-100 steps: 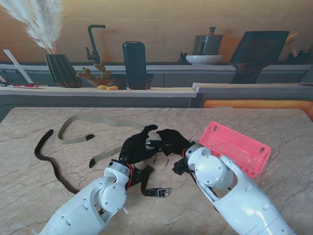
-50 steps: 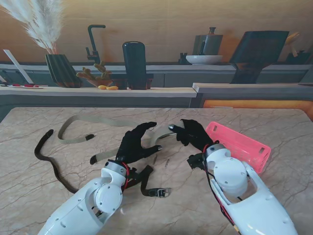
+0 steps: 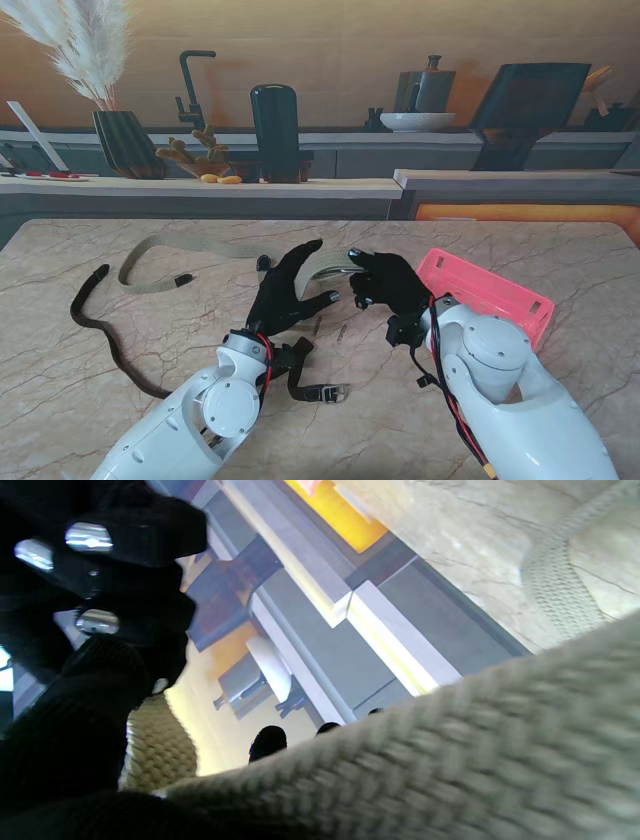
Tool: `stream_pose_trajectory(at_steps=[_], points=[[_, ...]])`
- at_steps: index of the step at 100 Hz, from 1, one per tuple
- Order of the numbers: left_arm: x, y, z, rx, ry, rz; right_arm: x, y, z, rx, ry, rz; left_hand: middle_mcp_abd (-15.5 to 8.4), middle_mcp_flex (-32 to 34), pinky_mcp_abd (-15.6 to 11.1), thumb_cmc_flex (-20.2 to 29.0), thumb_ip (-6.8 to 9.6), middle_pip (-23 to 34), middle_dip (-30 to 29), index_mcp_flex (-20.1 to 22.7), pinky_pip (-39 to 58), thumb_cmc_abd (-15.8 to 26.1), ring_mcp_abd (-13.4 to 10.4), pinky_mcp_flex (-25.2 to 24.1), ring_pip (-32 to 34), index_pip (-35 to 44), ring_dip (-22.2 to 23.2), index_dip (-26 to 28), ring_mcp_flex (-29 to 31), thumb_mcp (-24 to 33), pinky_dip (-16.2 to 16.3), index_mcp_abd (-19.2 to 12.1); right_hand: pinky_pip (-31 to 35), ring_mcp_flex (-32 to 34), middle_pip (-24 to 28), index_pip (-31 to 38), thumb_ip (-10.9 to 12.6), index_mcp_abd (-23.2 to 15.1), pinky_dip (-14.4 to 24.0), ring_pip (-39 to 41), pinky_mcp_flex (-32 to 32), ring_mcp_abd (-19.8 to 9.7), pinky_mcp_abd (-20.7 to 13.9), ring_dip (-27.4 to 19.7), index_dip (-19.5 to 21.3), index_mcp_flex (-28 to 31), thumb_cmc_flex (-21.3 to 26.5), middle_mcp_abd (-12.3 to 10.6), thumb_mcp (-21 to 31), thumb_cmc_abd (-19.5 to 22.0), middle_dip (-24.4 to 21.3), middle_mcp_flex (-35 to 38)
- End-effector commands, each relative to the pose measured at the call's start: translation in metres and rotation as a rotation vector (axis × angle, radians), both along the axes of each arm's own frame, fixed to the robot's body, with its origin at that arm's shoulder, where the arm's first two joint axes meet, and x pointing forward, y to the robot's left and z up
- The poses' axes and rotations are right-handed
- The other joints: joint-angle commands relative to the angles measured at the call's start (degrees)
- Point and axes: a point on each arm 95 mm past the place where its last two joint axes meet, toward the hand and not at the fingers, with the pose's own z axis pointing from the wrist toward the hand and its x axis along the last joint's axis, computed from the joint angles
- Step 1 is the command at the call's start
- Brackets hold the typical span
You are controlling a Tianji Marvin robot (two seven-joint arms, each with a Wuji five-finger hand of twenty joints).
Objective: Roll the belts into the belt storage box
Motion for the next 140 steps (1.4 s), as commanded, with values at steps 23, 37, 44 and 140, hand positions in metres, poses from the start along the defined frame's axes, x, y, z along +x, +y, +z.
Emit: stream_pose_trajectory(at_steps=[23, 37, 44, 140], points=[[-0.005, -0.013, -0.001, -0.031, -0.011, 0.000, 0.010, 0.023, -0.025, 0.136, 0.188, 0.160, -1.20, -3.12, -3.89, 0.18, -0.45, 0.71, -1.36, -1.88, -0.75, 5.17, -2.96, -1.22, 0.98, -5.59, -0.76, -2.47, -2.39, -6.87, -0.73, -1.02, 4.32, 4.13, 5.25, 4.60, 1.22, -11.25, 1.90, 5.30, 1.23, -4.41, -5.19, 1.84, -0.34, 1.98, 6.97, 3.20, 4.47, 5.11, 2.93, 3.12], [-0.005, -0.013, -0.002, -0.039, -0.017, 0.008, 0.014, 0.032, -0.033, 0.162, 0.252, 0.231, -1.81, -3.40, -4.35, 0.76, -0.41, 1.27, -1.21, -1.92, -0.31, 6.13, -3.35, -1.22, 1.39, -7.99, -0.78, -2.82, -2.42, -8.46, -0.58, -2.97, 4.67, 4.07, 5.43, 4.40, 1.27, -11.14, 2.07, 5.70, 1.06, -4.26, -5.21, 1.95, -0.49, 2.06, 6.86, 3.23, 4.60, 5.08, 3.20, 3.19], [-0.005, -0.014, -0.002, -0.040, -0.019, 0.008, 0.016, 0.037, -0.037, 0.162, 0.275, 0.266, -1.74, -3.34, -4.45, 1.12, -0.41, 1.32, -1.23, -2.00, -0.26, 6.63, -3.32, -1.12, 1.44, -8.34, -0.81, -2.73, -2.38, -8.61, -0.58, -3.55, 4.76, 4.02, 5.40, 4.23, 1.25, -11.40, 2.12, 5.77, 0.94, -4.15, -5.21, 1.95, -0.58, 2.04, 6.71, 3.24, 4.56, 5.16, 3.28, 3.15], [-0.016, -0.016, 0.010, -0.202, 0.011, 0.045, 0.030, 0.030, -0.048, -0.588, 0.005, 0.113, -5.42, 22.81, 0.75, 44.25, -0.81, 8.55, 0.11, 15.06, 9.99, 25.32, -4.17, 7.02, 9.18, 25.90, -0.05, 11.79, 14.17, -28.36, 4.20, -8.78, -11.84, -8.05, -11.02, -6.53, 2.34, -6.75, -5.47, -17.66, -9.80, 3.48, -0.82, -7.67, -0.81, -1.48, 2.81, 4.52, 2.46, -2.59, -10.79, -6.99]])
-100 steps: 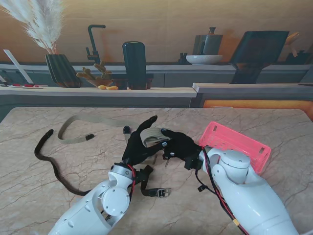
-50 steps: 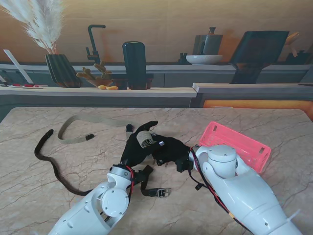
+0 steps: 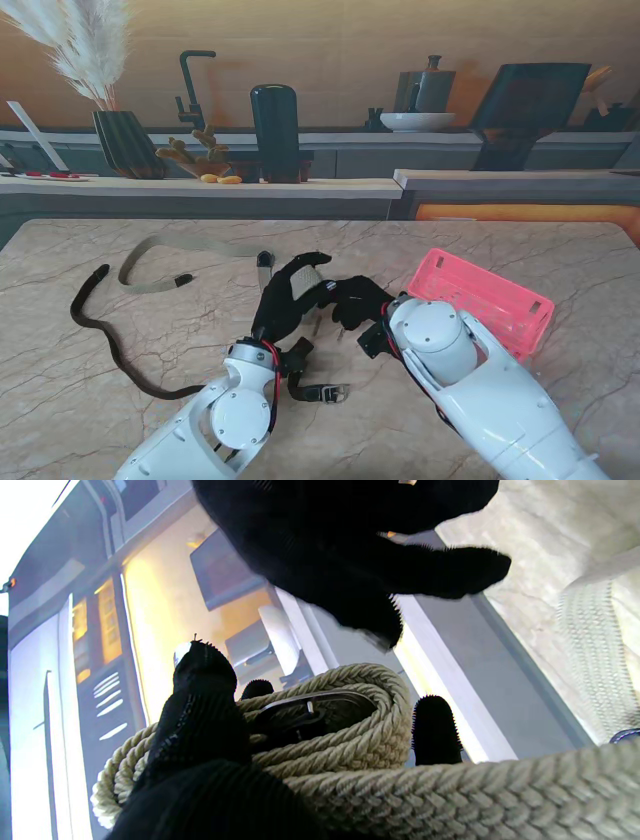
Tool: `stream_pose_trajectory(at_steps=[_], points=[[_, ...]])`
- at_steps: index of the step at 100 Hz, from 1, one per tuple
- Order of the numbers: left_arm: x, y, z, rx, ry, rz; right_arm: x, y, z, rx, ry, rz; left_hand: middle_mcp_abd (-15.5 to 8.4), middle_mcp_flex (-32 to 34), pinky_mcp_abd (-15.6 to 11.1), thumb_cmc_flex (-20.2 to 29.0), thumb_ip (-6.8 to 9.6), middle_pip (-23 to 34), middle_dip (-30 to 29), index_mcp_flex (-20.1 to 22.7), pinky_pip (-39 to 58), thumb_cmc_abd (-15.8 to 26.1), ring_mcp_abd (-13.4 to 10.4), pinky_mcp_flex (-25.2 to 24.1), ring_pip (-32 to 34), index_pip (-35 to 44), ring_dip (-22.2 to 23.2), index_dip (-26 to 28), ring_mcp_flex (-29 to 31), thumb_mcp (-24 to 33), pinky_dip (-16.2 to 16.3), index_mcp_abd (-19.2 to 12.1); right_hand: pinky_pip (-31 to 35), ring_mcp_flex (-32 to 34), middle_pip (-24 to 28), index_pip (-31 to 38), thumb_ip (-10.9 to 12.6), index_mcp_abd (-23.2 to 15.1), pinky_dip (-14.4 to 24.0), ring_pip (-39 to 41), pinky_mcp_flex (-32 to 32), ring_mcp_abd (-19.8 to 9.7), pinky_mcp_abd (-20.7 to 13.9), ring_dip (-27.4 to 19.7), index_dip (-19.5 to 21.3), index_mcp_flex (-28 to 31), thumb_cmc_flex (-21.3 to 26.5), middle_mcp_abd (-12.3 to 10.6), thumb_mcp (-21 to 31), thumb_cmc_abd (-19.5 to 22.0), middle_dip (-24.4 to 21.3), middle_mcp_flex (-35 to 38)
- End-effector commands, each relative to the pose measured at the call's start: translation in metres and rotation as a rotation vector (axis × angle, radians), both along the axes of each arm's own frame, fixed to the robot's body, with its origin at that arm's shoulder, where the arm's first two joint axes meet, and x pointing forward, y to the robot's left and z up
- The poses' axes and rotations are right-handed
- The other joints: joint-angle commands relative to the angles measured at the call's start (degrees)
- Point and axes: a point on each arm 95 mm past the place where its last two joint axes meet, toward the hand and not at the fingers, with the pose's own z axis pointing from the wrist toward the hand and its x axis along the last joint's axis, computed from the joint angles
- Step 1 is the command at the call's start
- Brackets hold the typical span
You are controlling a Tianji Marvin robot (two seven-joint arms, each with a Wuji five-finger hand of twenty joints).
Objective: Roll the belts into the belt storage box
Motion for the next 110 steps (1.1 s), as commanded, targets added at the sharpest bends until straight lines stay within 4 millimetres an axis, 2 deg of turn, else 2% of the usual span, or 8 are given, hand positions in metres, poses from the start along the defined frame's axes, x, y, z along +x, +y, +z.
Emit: stream_pose_trajectory(at_steps=[1, 17, 26, 32, 42, 47, 57, 110], points=[[0.000, -0.003, 0.007, -0.015, -0.016, 0.008, -0.004, -0.006, 0.002, -0.013, -0.029, -0.009, 0.37, 6.79, 0.78, 7.13, 2.25, 3.05, 0.39, 4.15, 2.64, 8.58, -1.16, 2.18, 2.56, 4.18, 0.33, 1.61, 5.03, 2.82, 1.65, -1.00, 0.11, 0.34, 0.44, 4.49, 1.19, -2.05, -1.33, 0.10, 0.67, 0.36, -0.83, -0.56, -3.04, -1.01, 2.79, 1.22, 1.75, -2.94, -0.63, 0.38], [0.005, 0.002, 0.007, 0.033, -0.008, 0.036, -0.014, -0.023, 0.018, 0.003, -0.135, 0.032, -0.21, 19.68, 1.28, 10.25, 2.95, 18.04, 10.25, 4.72, 12.92, 6.03, 3.60, 11.89, 18.06, 7.94, 5.09, 0.52, 18.28, 3.27, 5.49, 1.61, -3.25, -1.69, -2.47, 7.33, -0.92, -3.22, -2.45, -4.15, -0.54, -1.08, -1.89, -1.80, -5.57, -4.05, 4.79, -0.41, 9.13, -8.62, -1.45, -1.81], [0.008, 0.005, 0.005, 0.057, 0.014, 0.041, -0.022, -0.032, 0.028, 0.003, -0.190, 0.098, -1.96, 23.98, 2.99, 8.67, 3.74, 28.95, 19.20, 5.82, 20.53, 3.01, 3.90, 16.76, 27.82, 8.37, 9.91, -0.39, 24.58, 3.90, 7.88, 3.01, -7.04, -4.79, -5.75, -6.58, 1.35, -2.28, -1.10, -8.53, -2.24, -1.89, -2.48, -1.93, 4.00, -2.65, -0.80, -1.32, 11.92, -10.69, -1.39, -5.20], [0.010, 0.007, 0.003, 0.085, 0.021, 0.049, -0.027, -0.037, 0.034, -0.009, -0.235, 0.133, -2.50, 27.93, 4.07, 5.97, 4.84, 34.17, 23.29, 6.79, 27.02, -0.30, 3.61, 20.96, 34.78, 8.29, 12.87, -0.58, 29.72, 5.62, 9.77, 4.34, -8.71, -6.17, -7.42, -9.49, 2.12, -1.49, -1.13, -10.62, -3.10, -2.06, -2.48, -2.49, 5.62, -3.93, -5.12, -1.49, 11.54, -12.72, -1.70, -6.77], [0.016, 0.010, 0.000, 0.172, 0.016, 0.052, -0.033, -0.038, 0.039, -0.039, -0.319, 0.155, -3.74, 33.58, 4.95, -11.03, 3.86, 40.02, 26.50, 6.68, 34.84, -9.68, 1.96, 27.45, 42.77, 2.92, 14.72, -0.37, 37.26, 28.86, 9.70, 8.01, -9.58, -7.10, -8.43, -10.97, 1.59, -0.15, -0.95, -11.91, -3.55, -1.92, -2.19, -2.71, 5.81, -4.86, -12.33, -1.54, 9.61, -12.48, -1.73, -7.68], [0.017, 0.010, -0.001, 0.203, 0.022, 0.048, -0.034, -0.036, 0.041, -0.058, -0.364, 0.145, -4.04, 34.97, 5.51, -18.35, 4.72, 41.64, 26.92, 6.37, 36.57, -11.51, 2.08, 28.93, 44.46, -0.76, 15.42, 0.14, 39.10, 37.23, 9.52, 9.84, -9.45, -7.03, -8.65, -11.39, 1.27, 0.48, -0.63, -11.98, -3.20, -1.42, -1.81, -2.60, 5.85, -4.49, -17.11, -1.20, 8.12, -10.16, -1.70, -7.44], [0.019, 0.010, -0.003, 0.269, 0.024, 0.030, -0.031, -0.031, 0.041, -0.088, -0.444, 0.103, -5.24, 36.69, 6.21, -23.70, 4.15, 43.52, 26.99, 4.21, 38.37, -18.38, 1.62, 31.43, 46.16, -6.13, 15.92, -0.75, 41.83, 43.08, 9.18, 11.89, -7.68, -5.57, -8.06, -12.00, 1.68, 1.36, 1.02, -10.26, -1.73, -0.54, -1.38, -1.46, 6.53, -2.47, -22.99, -0.30, 4.83, -4.53, -1.01, -5.57], [0.020, 0.008, -0.007, 0.451, 0.001, -0.026, -0.018, 0.011, 0.035, -0.175, -0.488, 0.208, -5.56, 37.62, 7.05, -26.06, 3.03, 44.08, 26.53, 1.25, 38.87, -22.38, 2.01, 32.78, 46.20, -10.05, 15.98, -2.64, 43.35, 46.76, 8.11, 14.43, 5.12, 5.51, 1.03, -6.70, 2.24, 0.88, 3.24, 1.83, 6.32, -0.41, 1.04, 1.22, 9.89, 8.05, -25.97, 2.37, 3.43, -1.56, 1.63, 4.85]])
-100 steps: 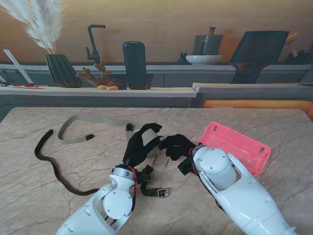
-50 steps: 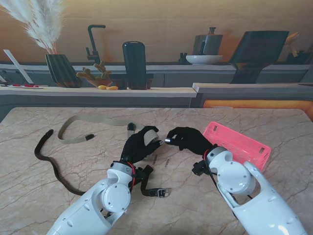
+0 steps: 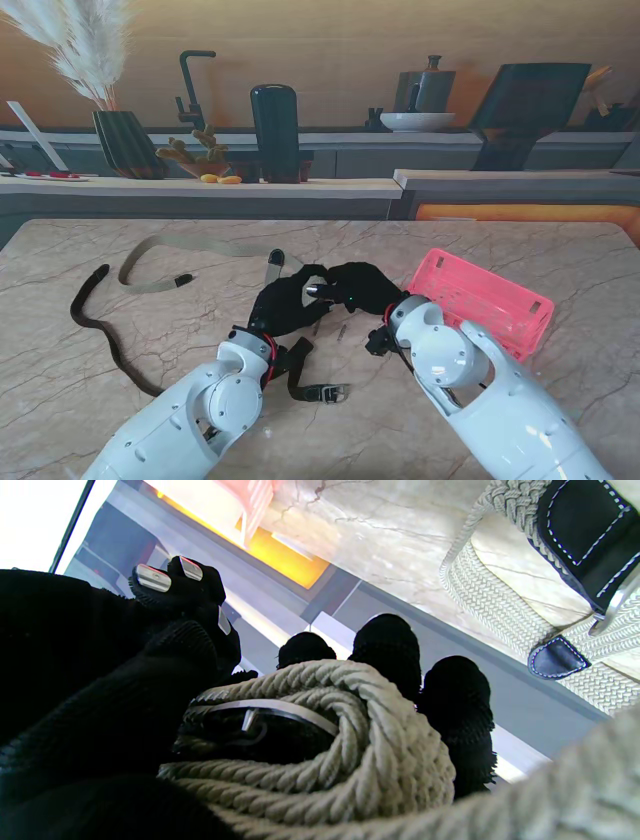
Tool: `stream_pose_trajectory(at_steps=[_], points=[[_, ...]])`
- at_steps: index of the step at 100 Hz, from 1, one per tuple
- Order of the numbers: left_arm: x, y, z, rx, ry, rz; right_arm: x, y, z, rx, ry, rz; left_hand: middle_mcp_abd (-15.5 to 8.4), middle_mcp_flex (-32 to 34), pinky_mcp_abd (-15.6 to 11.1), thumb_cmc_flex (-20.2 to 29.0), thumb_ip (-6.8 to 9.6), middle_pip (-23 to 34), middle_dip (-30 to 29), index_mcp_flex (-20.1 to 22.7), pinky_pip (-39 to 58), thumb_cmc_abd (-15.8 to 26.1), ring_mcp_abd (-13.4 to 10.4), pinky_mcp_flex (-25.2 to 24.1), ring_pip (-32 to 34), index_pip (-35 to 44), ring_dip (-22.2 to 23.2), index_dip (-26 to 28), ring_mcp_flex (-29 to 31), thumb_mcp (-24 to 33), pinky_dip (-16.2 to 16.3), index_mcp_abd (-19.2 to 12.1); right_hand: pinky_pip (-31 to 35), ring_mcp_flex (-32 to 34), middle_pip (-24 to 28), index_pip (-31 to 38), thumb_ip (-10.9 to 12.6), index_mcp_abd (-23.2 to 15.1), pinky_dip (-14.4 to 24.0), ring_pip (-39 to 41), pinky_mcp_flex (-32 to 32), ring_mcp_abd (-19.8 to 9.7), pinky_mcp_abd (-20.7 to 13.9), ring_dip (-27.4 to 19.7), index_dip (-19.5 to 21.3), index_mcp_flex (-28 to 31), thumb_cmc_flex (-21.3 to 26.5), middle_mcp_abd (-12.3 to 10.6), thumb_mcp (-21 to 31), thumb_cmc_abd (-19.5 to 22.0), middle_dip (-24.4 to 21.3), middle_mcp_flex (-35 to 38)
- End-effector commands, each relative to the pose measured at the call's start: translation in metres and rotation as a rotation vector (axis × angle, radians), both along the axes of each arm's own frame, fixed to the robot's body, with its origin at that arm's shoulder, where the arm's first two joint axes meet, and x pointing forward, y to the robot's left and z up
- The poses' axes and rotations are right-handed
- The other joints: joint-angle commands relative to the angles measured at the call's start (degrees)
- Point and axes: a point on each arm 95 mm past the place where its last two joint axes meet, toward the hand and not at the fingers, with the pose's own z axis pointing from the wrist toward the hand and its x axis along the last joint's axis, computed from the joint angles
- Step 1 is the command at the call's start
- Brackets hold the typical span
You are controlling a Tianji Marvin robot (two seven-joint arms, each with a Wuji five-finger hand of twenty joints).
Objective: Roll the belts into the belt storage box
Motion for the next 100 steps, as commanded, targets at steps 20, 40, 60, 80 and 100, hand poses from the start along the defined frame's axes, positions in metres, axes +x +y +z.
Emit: stream_pose_trajectory(at_steps=[20, 40, 60, 80, 100], points=[[-0.002, -0.002, -0.001, 0.003, 0.012, 0.000, -0.002, 0.017, -0.003, -0.018, 0.053, 0.074, -4.48, 3.03, 1.37, -0.36, 0.75, 4.63, 0.66, -1.85, 3.55, -0.66, -1.72, 0.45, 3.32, -2.54, 1.65, -0.89, 2.87, 2.60, -0.52, 0.88, 5.93, 3.89, 3.51, 2.84, 2.75, -1.50, 0.52, 3.95, 1.97, -0.33, -0.23, 0.36, 1.38, 3.20, 5.69, 2.04, -3.61, 0.98, 0.98, 3.45], [-0.004, -0.003, 0.001, -0.028, 0.012, -0.011, -0.004, 0.018, -0.003, 0.035, 0.118, 0.053, -5.28, 2.71, 0.84, -1.11, 0.61, 4.06, 0.50, -1.50, 2.92, -0.67, -1.95, -0.05, 2.36, -2.28, 1.30, -0.80, 2.15, 2.38, -0.84, 0.10, 6.61, 6.02, 3.90, 23.00, 2.72, -5.54, -0.03, 4.28, 3.37, -0.60, -0.94, -0.29, -15.67, -1.85, 30.87, 0.40, -3.60, 4.54, -0.35, 6.47], [-0.006, 0.003, 0.002, -0.048, -0.001, -0.037, -0.003, 0.002, -0.001, 0.041, 0.120, -0.027, 1.66, -16.97, 0.69, -5.45, 0.08, -21.73, -7.36, -4.14, -14.05, -0.01, 2.62, -16.71, -16.95, -8.24, -0.17, -3.94, -16.78, -3.54, -1.64, -5.24, 6.77, 6.26, 5.53, 24.46, -1.38, -6.62, 0.01, 5.74, 3.64, -1.57, -1.37, 0.40, -12.95, -2.36, 29.97, 0.40, 2.42, 5.62, 0.45, 6.15], [-0.008, 0.010, 0.003, -0.070, 0.012, -0.037, -0.006, -0.022, 0.010, 0.188, 0.155, -0.149, 5.32, -37.17, 1.66, -5.88, 0.53, -41.63, -19.63, -5.06, -28.79, 1.53, 2.13, -30.80, -38.86, -9.60, -5.95, -4.83, -38.04, -8.46, -4.40, -8.19, 7.45, 5.40, 9.46, 24.61, -2.54, -6.82, 0.62, 10.49, 2.69, -2.97, -2.96, 2.85, -9.33, -3.81, 31.09, 1.82, 1.61, 7.33, 3.60, 3.91], [-0.008, 0.011, 0.003, -0.099, 0.015, -0.029, -0.014, -0.042, 0.019, 0.356, 0.155, -0.225, 5.65, -40.61, 0.26, -5.97, 0.73, -44.28, -21.57, -5.46, -34.14, 1.89, 0.63, -34.26, -44.15, -9.70, -8.66, -4.50, -43.03, -9.48, -5.87, -8.66, 8.14, 5.49, 10.33, 24.77, -2.86, -8.21, 1.10, 11.84, 3.13, -4.39, -4.08, 3.51, -7.94, -4.29, 31.26, 1.20, 0.52, 8.12, 4.73, 3.75]])
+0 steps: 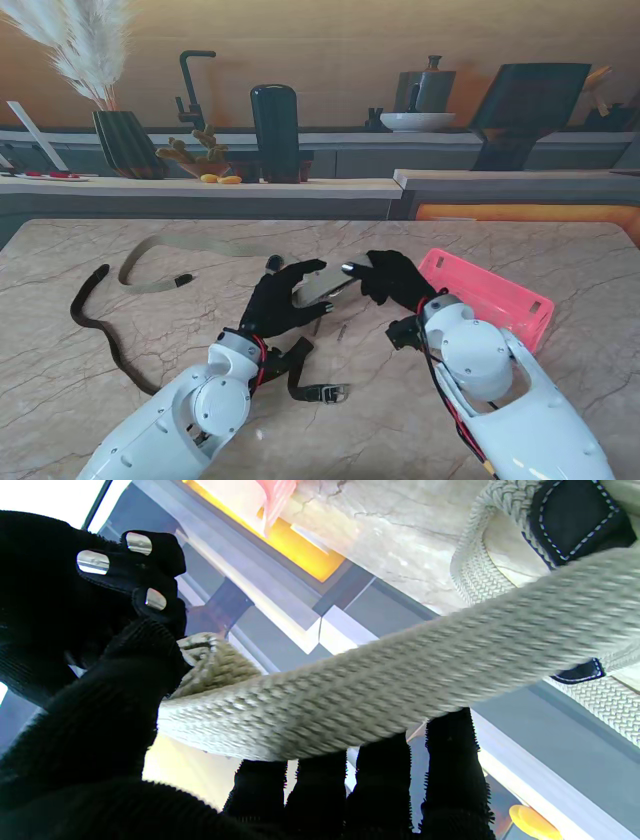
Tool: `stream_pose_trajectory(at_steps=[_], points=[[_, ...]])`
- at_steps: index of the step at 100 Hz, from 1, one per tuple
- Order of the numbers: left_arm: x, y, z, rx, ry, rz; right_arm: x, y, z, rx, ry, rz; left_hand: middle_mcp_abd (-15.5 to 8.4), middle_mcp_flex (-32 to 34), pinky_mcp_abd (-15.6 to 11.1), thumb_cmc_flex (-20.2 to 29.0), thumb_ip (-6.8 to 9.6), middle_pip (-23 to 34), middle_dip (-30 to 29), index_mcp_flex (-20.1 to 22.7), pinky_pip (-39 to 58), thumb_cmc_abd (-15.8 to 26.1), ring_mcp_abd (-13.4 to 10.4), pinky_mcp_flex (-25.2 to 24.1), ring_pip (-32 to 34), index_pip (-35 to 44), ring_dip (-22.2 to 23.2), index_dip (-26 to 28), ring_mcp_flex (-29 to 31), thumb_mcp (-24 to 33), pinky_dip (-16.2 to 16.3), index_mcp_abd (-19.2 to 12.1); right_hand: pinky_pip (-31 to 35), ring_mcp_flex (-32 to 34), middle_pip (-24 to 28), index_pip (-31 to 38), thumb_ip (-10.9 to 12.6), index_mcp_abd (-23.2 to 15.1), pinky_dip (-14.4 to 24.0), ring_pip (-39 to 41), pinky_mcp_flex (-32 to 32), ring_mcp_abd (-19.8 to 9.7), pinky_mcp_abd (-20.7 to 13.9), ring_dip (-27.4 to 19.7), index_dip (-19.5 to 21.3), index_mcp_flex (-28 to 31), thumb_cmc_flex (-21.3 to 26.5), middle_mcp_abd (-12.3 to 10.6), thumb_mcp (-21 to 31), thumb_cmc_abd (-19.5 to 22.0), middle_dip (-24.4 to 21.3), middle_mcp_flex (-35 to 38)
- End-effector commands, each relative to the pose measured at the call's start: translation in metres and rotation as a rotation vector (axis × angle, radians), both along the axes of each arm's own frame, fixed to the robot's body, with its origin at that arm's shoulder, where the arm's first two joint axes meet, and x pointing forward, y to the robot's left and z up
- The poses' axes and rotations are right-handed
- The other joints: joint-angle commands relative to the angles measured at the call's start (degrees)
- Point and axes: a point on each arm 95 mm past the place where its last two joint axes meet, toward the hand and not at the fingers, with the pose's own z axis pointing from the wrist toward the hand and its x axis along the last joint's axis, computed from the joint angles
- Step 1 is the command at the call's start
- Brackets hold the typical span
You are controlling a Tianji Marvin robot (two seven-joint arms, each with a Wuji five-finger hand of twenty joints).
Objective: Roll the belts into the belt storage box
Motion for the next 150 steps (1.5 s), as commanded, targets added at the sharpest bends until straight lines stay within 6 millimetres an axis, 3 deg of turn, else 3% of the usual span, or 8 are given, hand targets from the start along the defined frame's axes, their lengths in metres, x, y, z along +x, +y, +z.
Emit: stream_pose_trajectory(at_steps=[1, 35, 48, 89, 113, 121, 129, 150], points=[[-0.003, -0.002, -0.001, -0.016, 0.000, -0.001, -0.005, -0.001, 0.005, 0.067, -0.009, -0.009, -0.01, -2.70, -0.94, -1.43, 0.53, -1.47, -0.80, -1.50, -1.52, 0.93, -1.92, -1.56, -1.19, -2.38, -1.20, -0.36, -2.08, -0.80, -0.84, -1.50, 2.25, 1.13, 3.37, 9.12, 0.22, -13.38, 0.86, 2.86, -0.64, -3.53, -4.65, 1.05, 2.33, 1.86, 9.65, 2.25, 9.72, 7.78, 1.74, 0.26], [-0.004, -0.015, -0.003, -0.102, -0.039, 0.000, -0.011, -0.006, 0.002, 0.470, 0.168, 0.020, -0.60, -8.66, -5.74, -3.29, 0.68, -1.31, -2.29, -9.16, -5.62, 4.18, -4.26, -3.25, -2.94, -2.48, -2.82, -0.63, -6.11, -2.62, -2.72, -0.17, 3.21, 1.37, 4.79, 8.90, 0.98, -14.40, 2.18, 5.51, -0.25, -5.14, -6.38, 3.12, 2.58, 1.48, 9.66, 1.82, 7.88, 8.39, 3.85, 0.52], [-0.005, -0.020, -0.003, -0.139, -0.049, -0.003, -0.008, 0.001, -0.006, 0.569, 0.271, 0.074, -0.96, -10.63, -7.13, -3.39, 0.98, -0.21, -2.94, -11.94, -5.29, 8.00, -4.65, -3.58, -2.14, -1.57, -3.08, -1.00, -7.36, -8.86, -3.63, 0.14, 4.88, 2.45, 7.30, 8.74, 1.51, -14.61, 3.97, 9.09, 0.62, -6.30, -7.03, 5.09, 2.53, 1.43, 9.56, 1.86, 7.20, 8.46, 6.33, 1.24], [-0.007, -0.024, -0.001, -0.191, -0.080, 0.007, 0.006, 0.039, -0.037, 0.657, 0.530, 0.210, -2.22, -14.28, -9.15, -5.33, 0.72, 0.09, -3.49, -12.13, -5.78, 9.87, -5.81, -4.61, -2.07, -9.55, -3.44, -5.25, -9.64, -11.31, -4.34, -1.47, 11.32, 7.78, 13.63, 7.68, 2.23, -14.92, 5.52, 18.00, 5.10, -8.39, -8.31, 6.65, -0.34, 3.23, 8.11, 0.16, 6.95, 7.03, 11.01, 6.24], [-0.005, -0.024, -0.001, -0.182, -0.072, 0.034, 0.006, 0.062, -0.052, 0.724, 0.678, 0.301, -1.97, -14.96, -9.66, 1.36, 1.23, 1.06, -3.92, -11.80, -4.98, 14.79, -5.74, -4.94, -0.99, -13.96, -3.46, -5.32, -10.00, -15.73, -4.12, -3.43, 11.15, 6.86, 13.04, 7.31, 2.17, -14.73, 5.16, 17.73, 3.73, -7.48, -7.94, 6.17, -0.96, 2.93, 8.13, 0.61, 7.00, 7.08, 10.93, 5.68], [-0.005, -0.024, -0.002, -0.183, -0.066, 0.042, 0.006, 0.066, -0.056, 0.710, 0.694, 0.330, -2.17, -14.80, -9.72, 9.88, 2.17, 1.49, -3.97, -11.78, -4.37, 21.78, -5.85, -4.73, -0.34, -13.54, -3.52, -4.06, -9.76, -28.51, -3.87, -4.05, 10.95, 6.35, 12.63, 7.15, 2.02, -15.39, 5.11, 17.45, 2.97, -6.81, -7.63, 6.04, -1.20, 2.70, 8.00, 0.93, 6.77, 7.20, 10.77, 5.40], [-0.006, -0.025, -0.001, -0.210, -0.056, 0.050, 0.007, 0.069, -0.059, 0.649, 0.682, 0.335, -2.72, -14.44, -9.81, 12.00, 2.45, 1.83, -3.84, -11.22, -4.00, 24.91, -6.26, -4.60, -0.07, -12.58, -3.42, -3.61, -9.50, -29.58, -3.69, -5.93, 10.27, 5.90, 11.55, 6.80, 2.17, -15.74, 4.87, 16.30, 2.48, -6.15, -7.34, 5.59, -1.99, 2.75, 7.76, 0.89, 6.06, 7.19, 10.15, 5.24], [-0.008, -0.026, 0.002, -0.267, -0.068, 0.063, 0.009, 0.069, -0.063, 0.440, 0.623, 0.250, -6.07, -10.95, -9.16, 21.14, 1.61, 3.14, -3.88, -11.82, -2.01, 35.25, -7.03, -3.52, 1.32, 2.39, -3.02, 2.13, -7.03, -31.32, -2.69, -9.98, -0.06, -1.47, 1.44, 1.52, 3.80, -11.27, 1.14, 1.95, -4.21, -1.63, -4.64, 1.13, -3.88, -0.72, 4.26, 1.64, 3.32, 4.83, 2.68, -1.25]])
